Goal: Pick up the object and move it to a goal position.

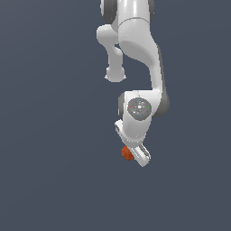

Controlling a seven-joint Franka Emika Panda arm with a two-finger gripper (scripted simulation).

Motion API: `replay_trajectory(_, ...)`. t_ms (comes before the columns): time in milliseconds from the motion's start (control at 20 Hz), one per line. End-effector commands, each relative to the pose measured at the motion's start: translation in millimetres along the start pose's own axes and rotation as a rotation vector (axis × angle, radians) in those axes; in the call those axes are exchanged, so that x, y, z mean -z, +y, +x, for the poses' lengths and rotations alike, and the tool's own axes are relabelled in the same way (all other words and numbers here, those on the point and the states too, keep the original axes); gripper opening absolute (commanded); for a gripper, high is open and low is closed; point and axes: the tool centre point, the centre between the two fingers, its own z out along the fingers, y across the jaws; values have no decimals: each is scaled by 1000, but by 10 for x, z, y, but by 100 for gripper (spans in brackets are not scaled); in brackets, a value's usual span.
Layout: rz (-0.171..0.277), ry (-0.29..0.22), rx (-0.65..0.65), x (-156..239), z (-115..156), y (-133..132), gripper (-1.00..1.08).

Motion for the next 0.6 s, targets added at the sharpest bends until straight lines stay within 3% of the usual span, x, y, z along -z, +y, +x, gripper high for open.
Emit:
replay_trajectory(0,-2,-1,-1,-151,-3,10,100)
replay_trajectory(450,-2,-1,-3,-320,0,-1,100)
replay_trajectory(500,-2,-1,-3,-320,0,-1,-100)
replay_trajectory(550,-2,-1,-3,-320,0,-1,-100)
